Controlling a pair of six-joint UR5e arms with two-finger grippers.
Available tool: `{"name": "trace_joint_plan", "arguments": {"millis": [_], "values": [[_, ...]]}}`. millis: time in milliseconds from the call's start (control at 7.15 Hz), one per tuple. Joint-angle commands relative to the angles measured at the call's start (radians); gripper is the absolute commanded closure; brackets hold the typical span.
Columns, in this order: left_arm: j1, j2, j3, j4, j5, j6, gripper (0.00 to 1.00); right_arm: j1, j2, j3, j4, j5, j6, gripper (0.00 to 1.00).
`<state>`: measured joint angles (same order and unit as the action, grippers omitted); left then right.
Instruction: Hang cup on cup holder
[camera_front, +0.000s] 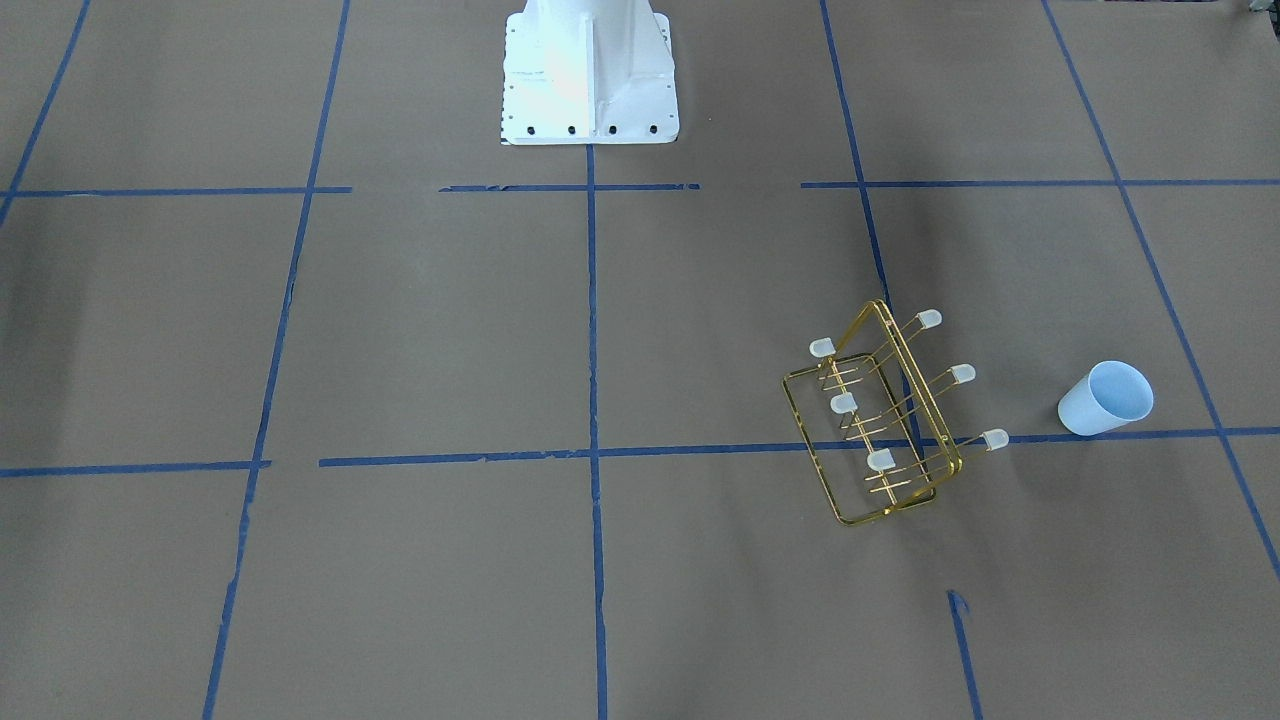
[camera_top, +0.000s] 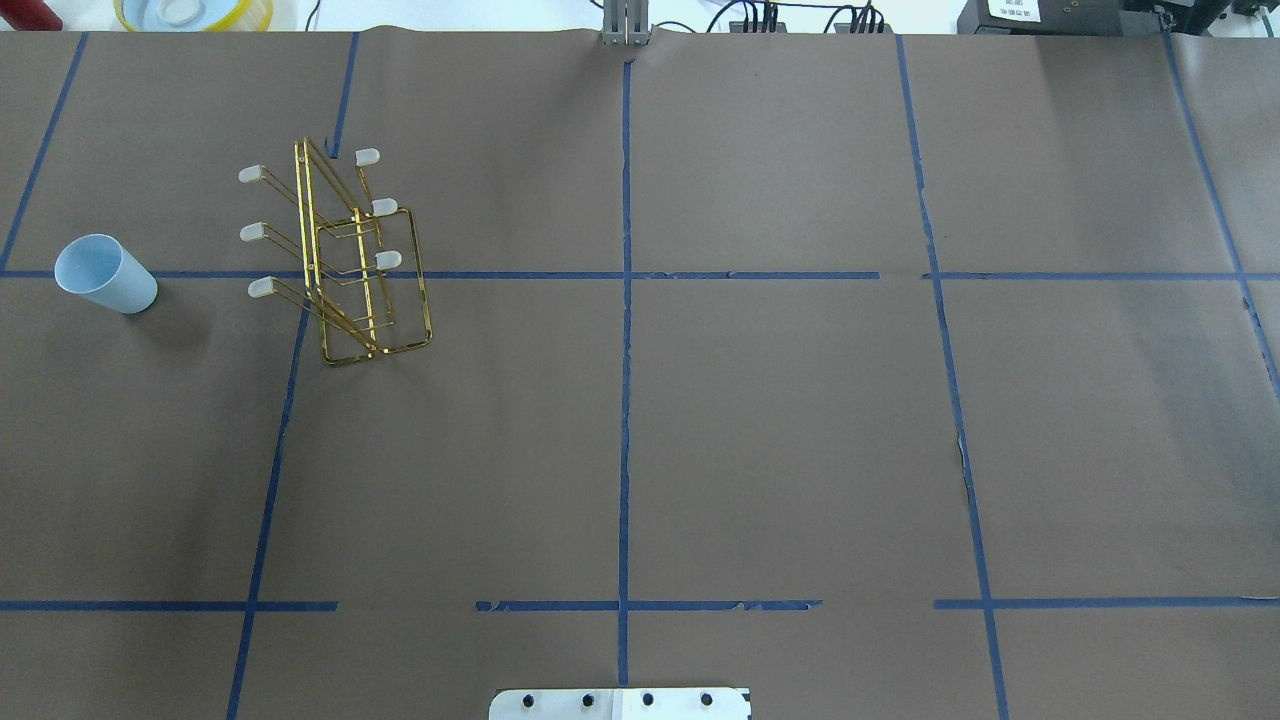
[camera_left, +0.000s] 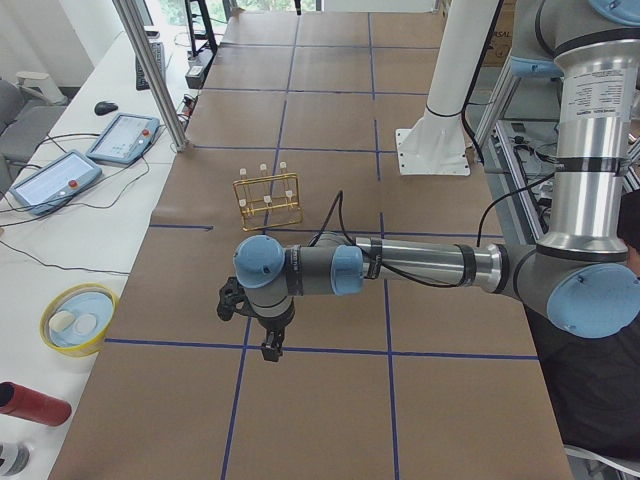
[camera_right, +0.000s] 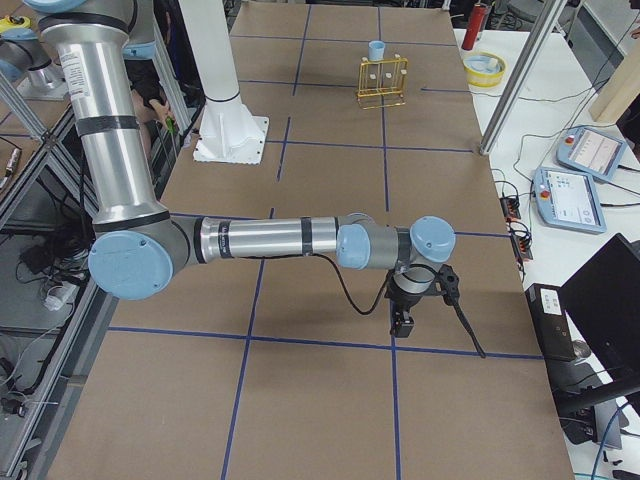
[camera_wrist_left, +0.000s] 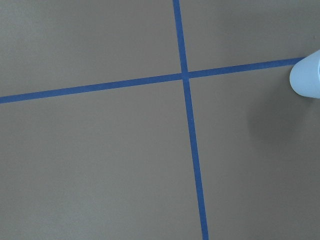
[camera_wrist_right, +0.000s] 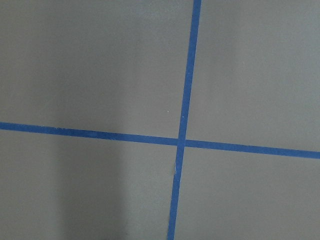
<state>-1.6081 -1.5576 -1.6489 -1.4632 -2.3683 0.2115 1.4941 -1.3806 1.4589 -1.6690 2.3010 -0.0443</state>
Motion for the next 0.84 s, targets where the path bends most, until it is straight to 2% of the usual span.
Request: {"name": "trace_joint_plan", "arguments": {"millis": [0,699], "values": [[0.001,-0.001,0.003,-0.060,0.001,-0.003,0.00,0.000,0.000,0.000,0.000,0.000,0.000,0.00],[0.001,-0.057,0.000,-0.111,0.003,-0.047,0.00,0.000,0.000,0.000,0.000,0.000,0.001,0.00]]}}
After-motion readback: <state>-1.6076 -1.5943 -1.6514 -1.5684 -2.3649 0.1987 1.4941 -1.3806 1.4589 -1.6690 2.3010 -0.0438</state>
